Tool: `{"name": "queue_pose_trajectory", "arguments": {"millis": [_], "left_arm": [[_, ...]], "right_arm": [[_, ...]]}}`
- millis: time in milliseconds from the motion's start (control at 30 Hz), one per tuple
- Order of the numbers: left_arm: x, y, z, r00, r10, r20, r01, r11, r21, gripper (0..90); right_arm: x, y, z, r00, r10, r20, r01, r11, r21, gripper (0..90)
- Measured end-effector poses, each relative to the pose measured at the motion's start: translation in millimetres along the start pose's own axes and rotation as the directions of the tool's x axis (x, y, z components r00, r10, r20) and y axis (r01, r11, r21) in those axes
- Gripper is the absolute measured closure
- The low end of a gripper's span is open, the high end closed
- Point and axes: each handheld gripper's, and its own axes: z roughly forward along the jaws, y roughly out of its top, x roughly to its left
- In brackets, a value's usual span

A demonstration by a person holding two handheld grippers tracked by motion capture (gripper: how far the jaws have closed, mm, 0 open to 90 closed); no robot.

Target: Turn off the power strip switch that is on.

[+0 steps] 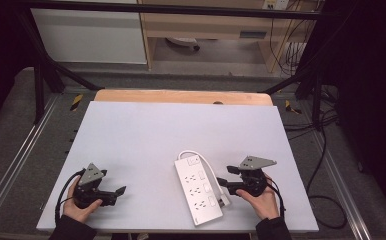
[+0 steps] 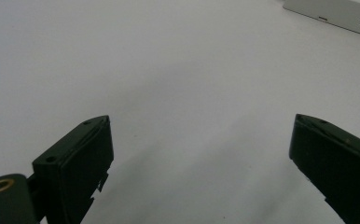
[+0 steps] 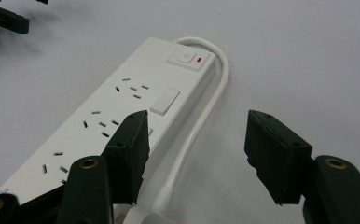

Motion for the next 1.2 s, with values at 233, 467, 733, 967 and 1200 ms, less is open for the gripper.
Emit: {"name": "queue_pose_trajectory", "arguments": {"millis": [233, 467, 733, 967, 1200], "left_arm": [[0.2, -0.1, -0.1, 1.0000, -0.002, -0.001, 0.002, 1.0000, 0.000, 5.9], [0.2, 0.0, -0.2, 1.0000, 0.000, -0.002, 0.000, 1.0000, -0.001, 5.9], [0.3, 0.0, -0.3, 1.0000, 0.000, -0.002, 0.000, 1.0000, -0.001, 6.0], [0.2, 0.0, -0.2, 1.0000, 0.000, -0.002, 0.000, 1.0000, -0.001, 6.0], [0.3, 0.0, -0.1, 1.0000, -0.001, -0.001, 0.001, 1.0000, 0.000, 6.0]], "right_arm": [[2.7, 3.2, 4.2, 1.0000, 0.004, 0.001, -0.004, 1.000, 0.004, 49.4], [3.7, 5.0, 8.8, 0.9999, 0.013, 0.002, -0.013, 1.000, 0.008, 58.1], [5.5, 7.1, 13.4, 0.9999, 0.013, 0.003, -0.013, 1.000, 0.017, 67.2], [7.6, 9.8, 17.2, 0.9997, 0.021, -0.013, -0.021, 1.000, 0.020, 73.1], [8.7, 11.9, 22.1, 0.9994, 0.024, -0.024, -0.023, 0.999, 0.026, 78.8]]}}
